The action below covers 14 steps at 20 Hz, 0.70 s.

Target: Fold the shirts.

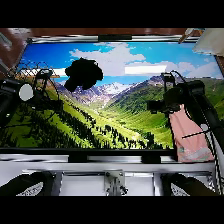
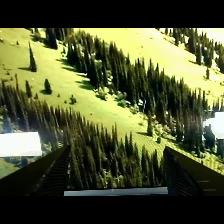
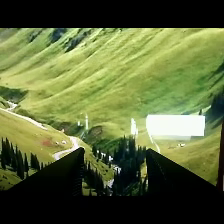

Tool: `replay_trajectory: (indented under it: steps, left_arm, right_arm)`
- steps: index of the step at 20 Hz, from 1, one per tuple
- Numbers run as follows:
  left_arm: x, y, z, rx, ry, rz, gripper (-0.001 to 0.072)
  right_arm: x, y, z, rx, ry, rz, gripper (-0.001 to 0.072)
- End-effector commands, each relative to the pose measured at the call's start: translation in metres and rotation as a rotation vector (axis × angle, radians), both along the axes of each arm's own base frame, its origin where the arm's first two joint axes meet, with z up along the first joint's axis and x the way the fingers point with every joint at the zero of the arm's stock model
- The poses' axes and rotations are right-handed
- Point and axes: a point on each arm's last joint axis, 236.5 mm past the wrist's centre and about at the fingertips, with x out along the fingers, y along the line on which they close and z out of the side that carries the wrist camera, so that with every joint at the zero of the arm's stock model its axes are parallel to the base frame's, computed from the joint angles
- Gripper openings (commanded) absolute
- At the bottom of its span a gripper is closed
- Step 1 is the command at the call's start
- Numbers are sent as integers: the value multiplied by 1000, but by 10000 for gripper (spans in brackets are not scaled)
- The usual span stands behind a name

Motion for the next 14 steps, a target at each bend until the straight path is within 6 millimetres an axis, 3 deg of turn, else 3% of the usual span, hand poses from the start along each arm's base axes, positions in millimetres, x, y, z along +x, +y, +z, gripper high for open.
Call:
replay_trajectory:
  steps: [1,14]
  left_arm:
    - [0,0,0,0,-1,0,711]
    - [0,0,0,0,-1,0,711]
  right_arm:
    - [0,1,1,1,-2,1,505]
    - [2,2,1,6,-12,0,506]
